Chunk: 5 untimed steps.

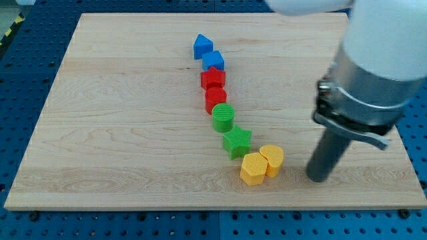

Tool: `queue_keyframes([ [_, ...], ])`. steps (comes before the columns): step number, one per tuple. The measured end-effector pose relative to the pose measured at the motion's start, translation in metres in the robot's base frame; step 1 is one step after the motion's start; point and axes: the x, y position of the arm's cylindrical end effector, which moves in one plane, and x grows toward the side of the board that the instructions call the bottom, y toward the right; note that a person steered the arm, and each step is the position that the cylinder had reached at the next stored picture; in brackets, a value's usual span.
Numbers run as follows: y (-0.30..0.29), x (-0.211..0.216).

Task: Push the yellow blocks near to the green star

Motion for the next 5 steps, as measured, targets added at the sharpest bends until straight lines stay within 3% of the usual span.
queue_keyframes([
  [1,0.022,0.003],
  [2,0.007,0.003],
  [5,-0.097,0.003],
])
